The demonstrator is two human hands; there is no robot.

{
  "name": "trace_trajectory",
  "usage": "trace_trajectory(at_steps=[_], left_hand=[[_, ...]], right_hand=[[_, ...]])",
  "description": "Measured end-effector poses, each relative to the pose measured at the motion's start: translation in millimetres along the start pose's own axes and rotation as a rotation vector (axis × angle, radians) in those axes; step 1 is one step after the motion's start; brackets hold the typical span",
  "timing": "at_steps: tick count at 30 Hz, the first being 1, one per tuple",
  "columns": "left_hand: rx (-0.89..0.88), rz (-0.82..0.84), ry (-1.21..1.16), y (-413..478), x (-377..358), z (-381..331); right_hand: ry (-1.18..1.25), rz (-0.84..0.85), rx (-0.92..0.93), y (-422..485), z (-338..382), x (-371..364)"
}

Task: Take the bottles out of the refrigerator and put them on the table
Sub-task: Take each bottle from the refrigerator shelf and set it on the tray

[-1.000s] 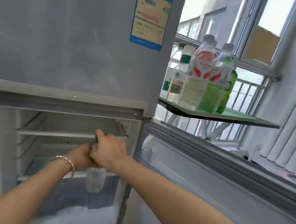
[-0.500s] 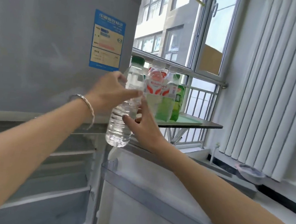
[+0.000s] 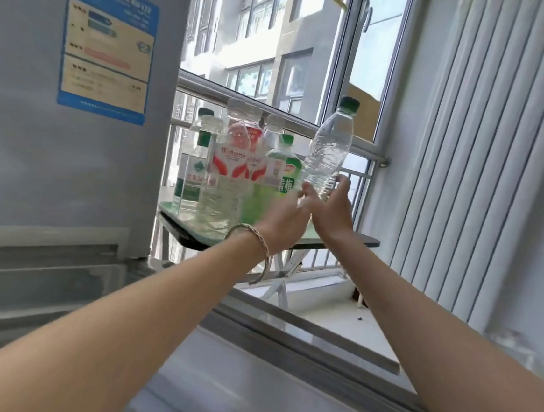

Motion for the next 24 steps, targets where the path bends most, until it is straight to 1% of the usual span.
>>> trace_trajectory(at_steps=[2,4,8,11,14,15,16,18,19,20,21,22,24], left_hand=[[0.01,0.076,0.042,3.1,-10.6,14.7],[0.052,0.109,0.032,6.0,-18.8,25.9],[0.09,0.109,0.075,8.8,-25.4,42.2],[0.105,0.114,0.093,8.7,-27.9,49.3],[0.074,0.079,0.118,4.7,-21.4,51.5],[0.04,0.04,0.146,2.7,-17.3,52.3],[0.01,-0.005,0.179,-3.2,-11.6,55.0],[-0.052,-0.065,0.29,-14.0,1.7,62.8],[-0.053,-0.05,0.362,-22.7,8.9,68.9],[-0.03,-0.006,0.443,-30.6,14.8,76.4],[0.018,0.066,0.546,-39.7,20.0,85.1],[0.067,0.138,0.66,-47.6,24.4,94.9],[0.129,0.248,0.843,-55.2,29.8,112.1]], right_hand=[[0.017,0.001,-0.02,7.0,-9.9,-14.3],[0.028,0.038,-0.029,9.1,-21.4,-30.4],[-0.005,0.123,-0.014,4.8,-44.2,-51.8],[-0.05,0.136,-0.04,4.1,-56.2,-54.0],[-0.014,0.215,-0.101,4.7,-56.3,-54.0],[-0.009,0.218,-0.123,3.7,-54.4,-52.3],[-0.033,0.184,-0.121,-2.4,-55.2,-48.8],[-0.105,-0.009,-0.039,-16.0,-53.2,-35.9],[-0.132,-0.097,0.04,-26.1,-49.3,-28.1],[-0.161,-0.106,0.114,-36.9,-46.0,-22.9],[-0.188,-0.025,0.173,-50.5,-42.1,-20.5],[-0.213,0.111,0.212,-65.0,-38.2,-22.0],[-0.274,0.41,0.194,-92.5,-33.3,-33.8]])
Point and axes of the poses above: each hand's wrist, its own y-axis towards the middle knuckle, its own x-axis out of the back of the hand, z = x × y, the point moved 2 cm from there along y, towards the middle knuckle, and after that the axes turned 13 degrees about -z, right-handed, at the moved point
